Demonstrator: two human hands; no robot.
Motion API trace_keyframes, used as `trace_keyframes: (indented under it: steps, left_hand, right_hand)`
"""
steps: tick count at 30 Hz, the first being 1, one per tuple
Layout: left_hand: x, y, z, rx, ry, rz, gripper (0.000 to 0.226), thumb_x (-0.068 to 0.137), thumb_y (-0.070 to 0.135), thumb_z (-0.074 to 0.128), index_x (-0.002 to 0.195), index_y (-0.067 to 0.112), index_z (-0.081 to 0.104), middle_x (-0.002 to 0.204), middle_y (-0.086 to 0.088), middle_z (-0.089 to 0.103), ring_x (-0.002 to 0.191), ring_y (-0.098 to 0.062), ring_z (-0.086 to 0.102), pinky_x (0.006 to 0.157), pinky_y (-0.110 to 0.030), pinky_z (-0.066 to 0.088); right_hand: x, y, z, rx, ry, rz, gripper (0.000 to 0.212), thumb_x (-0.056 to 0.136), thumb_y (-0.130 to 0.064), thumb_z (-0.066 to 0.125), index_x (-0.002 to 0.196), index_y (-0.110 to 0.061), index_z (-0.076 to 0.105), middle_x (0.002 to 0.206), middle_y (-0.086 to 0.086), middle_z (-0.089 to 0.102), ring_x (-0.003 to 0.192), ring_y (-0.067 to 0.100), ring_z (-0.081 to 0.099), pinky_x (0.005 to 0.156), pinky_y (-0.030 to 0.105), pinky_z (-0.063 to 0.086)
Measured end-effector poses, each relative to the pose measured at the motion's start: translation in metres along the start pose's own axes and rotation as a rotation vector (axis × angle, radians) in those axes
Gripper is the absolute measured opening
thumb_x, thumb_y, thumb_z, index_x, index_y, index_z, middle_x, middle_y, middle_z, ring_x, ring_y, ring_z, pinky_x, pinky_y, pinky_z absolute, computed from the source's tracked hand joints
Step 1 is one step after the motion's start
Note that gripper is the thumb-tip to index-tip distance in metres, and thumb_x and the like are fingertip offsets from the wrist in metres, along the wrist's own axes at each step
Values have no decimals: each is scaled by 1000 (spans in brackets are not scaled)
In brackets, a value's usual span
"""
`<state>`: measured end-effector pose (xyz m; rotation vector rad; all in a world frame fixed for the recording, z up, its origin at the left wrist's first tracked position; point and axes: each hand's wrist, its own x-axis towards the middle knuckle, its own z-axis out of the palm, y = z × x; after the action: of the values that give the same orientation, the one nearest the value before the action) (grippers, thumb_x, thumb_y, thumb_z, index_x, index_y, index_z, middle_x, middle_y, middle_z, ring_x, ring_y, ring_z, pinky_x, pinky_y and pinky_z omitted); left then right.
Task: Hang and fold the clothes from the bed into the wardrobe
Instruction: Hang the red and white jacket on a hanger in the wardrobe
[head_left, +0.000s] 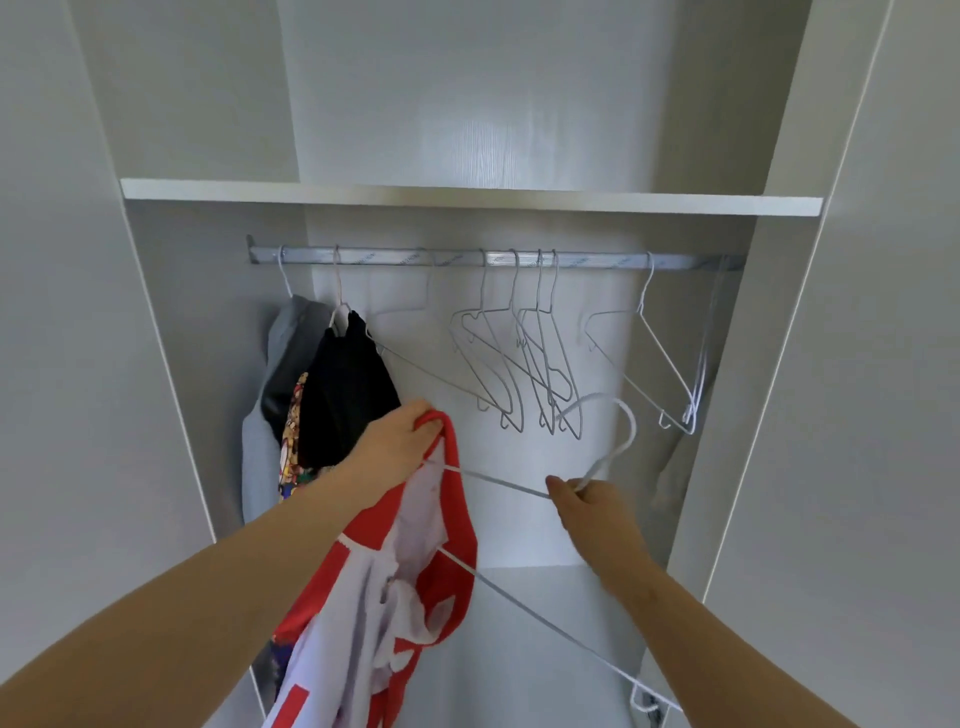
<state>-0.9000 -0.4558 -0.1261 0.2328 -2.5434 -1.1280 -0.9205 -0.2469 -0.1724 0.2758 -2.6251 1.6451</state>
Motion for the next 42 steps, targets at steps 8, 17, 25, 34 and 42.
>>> trace_keyframes:
  steps: [8,17,25,34,42]
  left_hand:
    - [-22,35,12,-146,-39,258,11,92,16,53,82,19,58,76,8,54,76,-10,51,73,-14,39]
    - [-12,16,8,515,-29,612,33,90,53,41,108,27,49,78,13,55,69,-6,50,66,-21,41]
    - [-1,27,8,162,173,263,19,84,49,57,87,31,61,79,9,62,77,-10,57,70,-27,47]
    - [0,52,-32,-392,310,219,11,84,31,64,74,31,61,51,10,59,43,1,51,46,-17,43]
    - [-5,44,-70,-431,299,277,19,87,16,61,70,25,61,39,13,47,37,-1,40,39,-8,33]
  right_hand:
    - [1,-29,25,298,-25,57,51,87,-23,53,38,-20,41,36,-11,38,35,4,33,49,23,29]
    - [1,-32,7,293,31,-78,46,85,-28,59,40,-19,54,38,-8,48,39,3,41,56,26,38]
    - [-14,-26,-7,-103,428,-793,18,76,-13,61,60,-6,59,58,-4,56,59,3,44,61,10,35]
    - [1,23,12,-184,74,-16,33,81,-36,65,107,-25,47,104,-10,49,99,15,54,80,20,47]
    - [6,1,32,256,-526,284,25,87,-12,61,111,-8,64,97,6,71,82,17,69,66,29,59]
